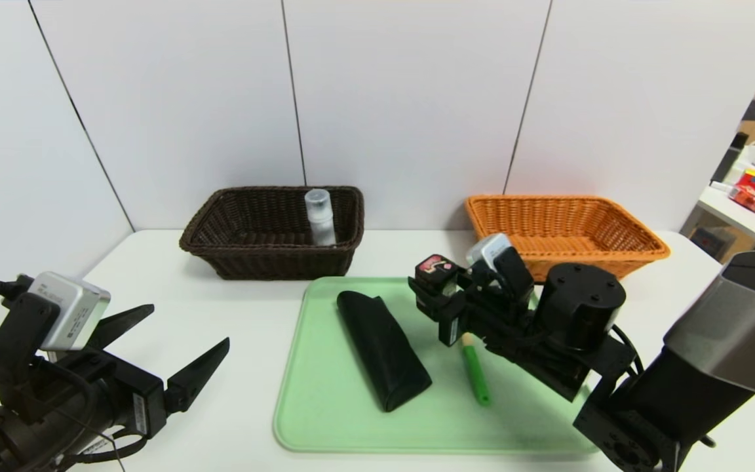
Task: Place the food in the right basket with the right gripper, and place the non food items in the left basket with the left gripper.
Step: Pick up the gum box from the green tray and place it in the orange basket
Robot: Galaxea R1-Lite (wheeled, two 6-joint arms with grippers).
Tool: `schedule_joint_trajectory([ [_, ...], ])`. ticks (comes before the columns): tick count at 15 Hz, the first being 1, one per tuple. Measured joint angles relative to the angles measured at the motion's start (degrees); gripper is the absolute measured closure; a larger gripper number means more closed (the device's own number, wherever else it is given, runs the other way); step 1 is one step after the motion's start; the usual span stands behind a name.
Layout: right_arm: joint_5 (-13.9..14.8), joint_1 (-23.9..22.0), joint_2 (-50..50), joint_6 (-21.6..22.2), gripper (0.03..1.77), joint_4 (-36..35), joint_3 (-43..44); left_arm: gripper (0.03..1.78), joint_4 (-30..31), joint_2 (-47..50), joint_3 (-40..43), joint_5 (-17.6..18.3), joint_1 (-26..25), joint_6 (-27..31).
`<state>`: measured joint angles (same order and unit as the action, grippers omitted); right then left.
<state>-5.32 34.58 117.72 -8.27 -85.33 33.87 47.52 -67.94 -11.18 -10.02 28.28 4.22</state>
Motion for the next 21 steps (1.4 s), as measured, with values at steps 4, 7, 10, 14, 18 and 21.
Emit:
schedule_joint_trajectory([
  [4,0.2,0.0,-5.9,-1.3,1.04,4.3,0.0,0.12,0.0,0.0,0.0,0.0,0.1,0.0],
  [7,0.9,-1.0,-9.8,-3.9,1.04,6.7,1.2,0.12,0.0,0.0,-0.1,-0.1,0.1,0.0],
  [10,1.0,-4.7,-12.2,-4.7,1.04,9.9,4.5,0.12,0.1,0.0,-0.1,-0.1,0.1,0.0],
  [14,0.3,-9.8,-13.2,-5.6,1.04,12.5,8.2,0.12,0.1,0.0,-0.1,-0.1,0.1,0.1],
  [18,-0.5,-14.1,-11.4,-5.7,1.04,15.1,13.3,0.12,0.0,-0.1,-0.2,-0.1,0.1,0.1],
  [21,-1.1,-16.9,-8.2,-5.8,1.04,16.3,17.6,0.12,0.0,-0.1,-0.1,-0.1,0.1,0.0],
])
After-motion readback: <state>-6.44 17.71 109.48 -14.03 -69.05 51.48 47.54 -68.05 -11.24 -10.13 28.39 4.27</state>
